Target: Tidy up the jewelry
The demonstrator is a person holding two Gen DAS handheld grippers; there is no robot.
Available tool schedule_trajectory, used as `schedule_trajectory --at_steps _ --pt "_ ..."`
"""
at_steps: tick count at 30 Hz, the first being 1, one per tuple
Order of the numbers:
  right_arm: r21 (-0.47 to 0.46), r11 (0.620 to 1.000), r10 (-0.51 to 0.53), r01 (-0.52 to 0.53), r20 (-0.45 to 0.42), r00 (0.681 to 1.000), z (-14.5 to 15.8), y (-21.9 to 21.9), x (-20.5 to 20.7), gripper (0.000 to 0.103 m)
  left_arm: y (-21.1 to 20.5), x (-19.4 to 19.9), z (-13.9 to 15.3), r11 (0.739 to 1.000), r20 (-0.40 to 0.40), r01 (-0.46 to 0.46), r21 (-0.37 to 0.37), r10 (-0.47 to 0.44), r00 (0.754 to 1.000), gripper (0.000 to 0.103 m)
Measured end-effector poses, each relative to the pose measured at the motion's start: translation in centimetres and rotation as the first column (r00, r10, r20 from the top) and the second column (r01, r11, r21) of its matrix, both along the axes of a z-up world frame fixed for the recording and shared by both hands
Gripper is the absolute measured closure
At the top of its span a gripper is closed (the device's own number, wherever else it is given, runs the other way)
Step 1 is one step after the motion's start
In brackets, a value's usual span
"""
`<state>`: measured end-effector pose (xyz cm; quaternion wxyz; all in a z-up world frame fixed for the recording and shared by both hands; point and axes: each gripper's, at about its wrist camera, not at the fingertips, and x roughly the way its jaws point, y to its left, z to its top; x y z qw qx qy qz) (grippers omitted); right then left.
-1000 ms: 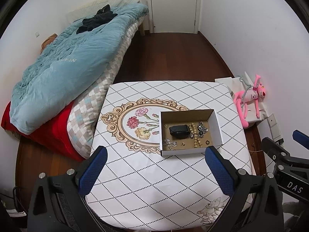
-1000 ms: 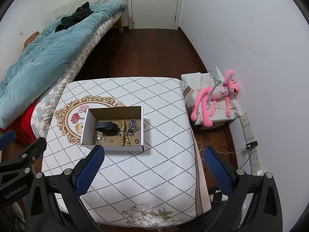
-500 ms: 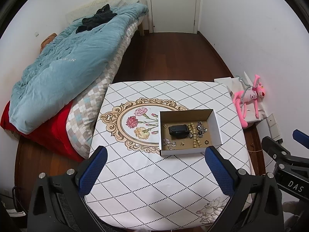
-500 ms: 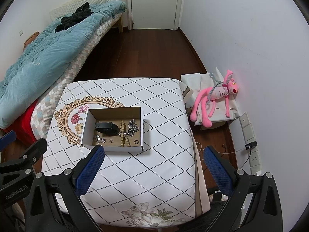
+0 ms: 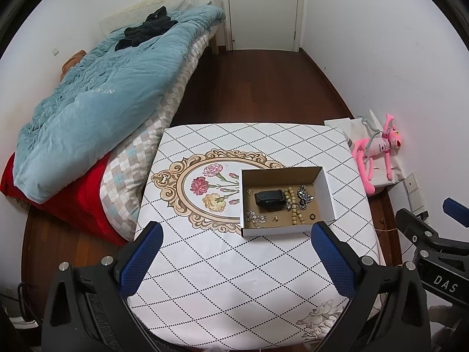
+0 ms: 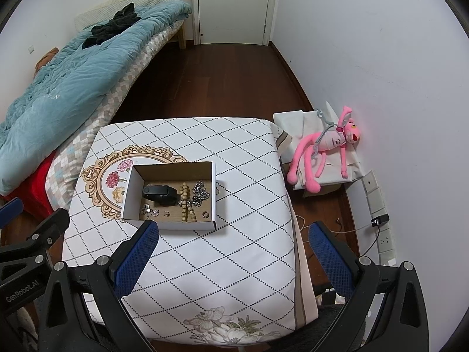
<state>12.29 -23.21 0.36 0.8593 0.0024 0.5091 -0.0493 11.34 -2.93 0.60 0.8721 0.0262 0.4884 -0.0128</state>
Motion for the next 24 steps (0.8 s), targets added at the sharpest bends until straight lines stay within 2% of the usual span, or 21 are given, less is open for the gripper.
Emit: schedule_trajectory --at_steps 24 --pt "-0.004 1.000 -0.001 0.001 0.000 1.000 -0.03 -0.08 0.03 0.000 -0.51 0.01 0.12 1.000 -0.002 -0.007 -0.012 0.007 1.000 0.000"
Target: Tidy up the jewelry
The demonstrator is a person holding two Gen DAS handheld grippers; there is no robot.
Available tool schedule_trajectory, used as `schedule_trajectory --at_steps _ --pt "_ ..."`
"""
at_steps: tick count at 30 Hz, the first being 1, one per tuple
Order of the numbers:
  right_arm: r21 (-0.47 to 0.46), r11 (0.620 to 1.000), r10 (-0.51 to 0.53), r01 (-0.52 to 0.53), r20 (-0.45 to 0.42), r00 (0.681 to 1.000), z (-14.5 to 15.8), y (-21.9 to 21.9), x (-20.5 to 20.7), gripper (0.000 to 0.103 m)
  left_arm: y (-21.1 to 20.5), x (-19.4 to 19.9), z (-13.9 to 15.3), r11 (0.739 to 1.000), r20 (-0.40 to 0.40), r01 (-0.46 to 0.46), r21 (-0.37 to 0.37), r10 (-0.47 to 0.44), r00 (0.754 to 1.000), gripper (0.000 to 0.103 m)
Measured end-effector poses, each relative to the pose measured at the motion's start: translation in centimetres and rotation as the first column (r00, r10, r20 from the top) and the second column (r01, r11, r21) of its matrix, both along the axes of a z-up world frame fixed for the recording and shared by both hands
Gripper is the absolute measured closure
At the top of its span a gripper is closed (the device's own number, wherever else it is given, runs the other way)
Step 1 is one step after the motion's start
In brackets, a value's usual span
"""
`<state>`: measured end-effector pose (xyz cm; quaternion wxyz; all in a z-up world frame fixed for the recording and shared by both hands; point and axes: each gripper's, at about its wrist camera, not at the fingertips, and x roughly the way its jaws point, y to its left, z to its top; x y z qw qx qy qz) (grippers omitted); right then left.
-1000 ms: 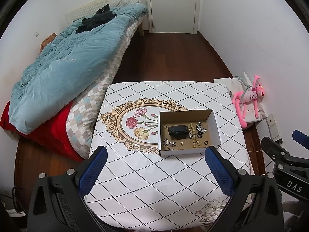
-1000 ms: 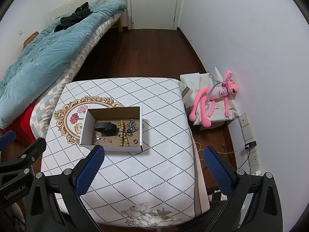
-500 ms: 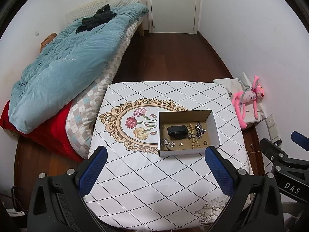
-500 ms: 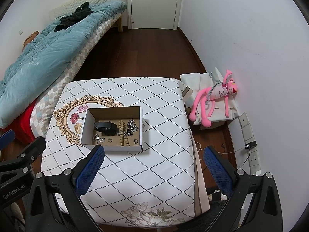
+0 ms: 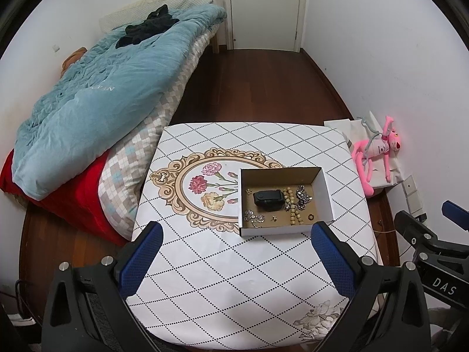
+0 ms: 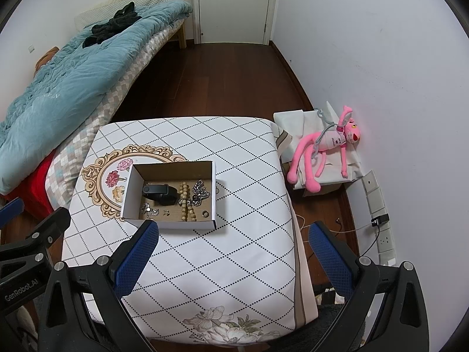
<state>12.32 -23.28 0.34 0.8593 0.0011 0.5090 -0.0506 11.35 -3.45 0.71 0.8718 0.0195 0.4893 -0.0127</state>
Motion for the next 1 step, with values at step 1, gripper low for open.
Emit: schedule_trajectory --at_steps 1 --pt "0.002 1.000 0.000 0.000 -0.002 1.000 -0.05 -0.08 -0.02 0.000 -0.12 0.03 -0.02 1.000 -0.002 0.002 0.000 -0.002 1.000 0.000"
